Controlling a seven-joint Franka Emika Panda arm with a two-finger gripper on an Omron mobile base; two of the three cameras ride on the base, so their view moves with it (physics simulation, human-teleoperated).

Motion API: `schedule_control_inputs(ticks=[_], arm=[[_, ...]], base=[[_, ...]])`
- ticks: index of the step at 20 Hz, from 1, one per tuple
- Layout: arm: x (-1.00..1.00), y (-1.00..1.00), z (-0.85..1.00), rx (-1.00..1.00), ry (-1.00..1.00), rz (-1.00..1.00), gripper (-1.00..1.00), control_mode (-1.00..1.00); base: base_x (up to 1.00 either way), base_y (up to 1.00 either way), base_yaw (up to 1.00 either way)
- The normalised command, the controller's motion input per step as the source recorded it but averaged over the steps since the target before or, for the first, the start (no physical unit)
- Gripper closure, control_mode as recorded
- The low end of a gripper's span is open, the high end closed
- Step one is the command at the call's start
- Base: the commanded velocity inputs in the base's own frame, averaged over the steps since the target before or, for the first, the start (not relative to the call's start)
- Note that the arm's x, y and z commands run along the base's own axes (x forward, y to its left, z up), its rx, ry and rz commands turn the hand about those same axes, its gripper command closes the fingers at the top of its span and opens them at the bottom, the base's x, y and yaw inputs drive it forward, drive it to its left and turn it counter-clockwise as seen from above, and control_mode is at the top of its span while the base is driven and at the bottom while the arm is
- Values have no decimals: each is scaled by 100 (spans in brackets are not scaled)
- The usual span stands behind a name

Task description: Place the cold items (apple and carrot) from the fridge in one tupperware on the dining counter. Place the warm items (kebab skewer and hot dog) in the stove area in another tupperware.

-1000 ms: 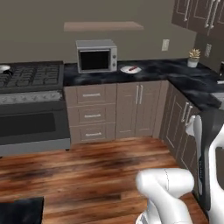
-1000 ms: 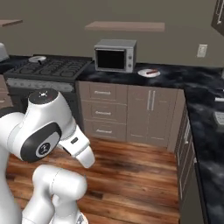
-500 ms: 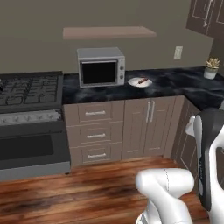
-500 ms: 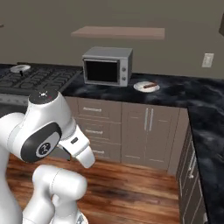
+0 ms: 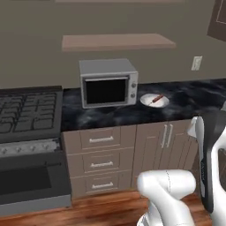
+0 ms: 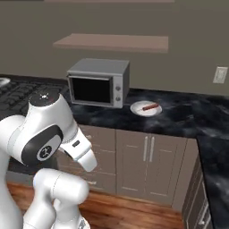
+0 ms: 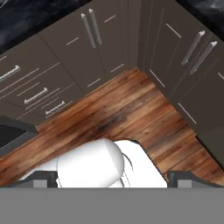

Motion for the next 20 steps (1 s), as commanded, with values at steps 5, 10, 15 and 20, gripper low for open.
schedule_control_inputs(ticks=[5, 10, 15, 20], arm=[[0, 0, 0, 0, 0, 0, -100, 100], [0, 0, 0, 0, 0, 0, -100, 100], [0, 0, 0, 0, 0, 0, -100, 100], [15, -5, 0, 2, 2, -4, -100, -100]], base=[[100, -19, -3], [90, -35, -20], [76, -41, -25], [56, -30, -19]])
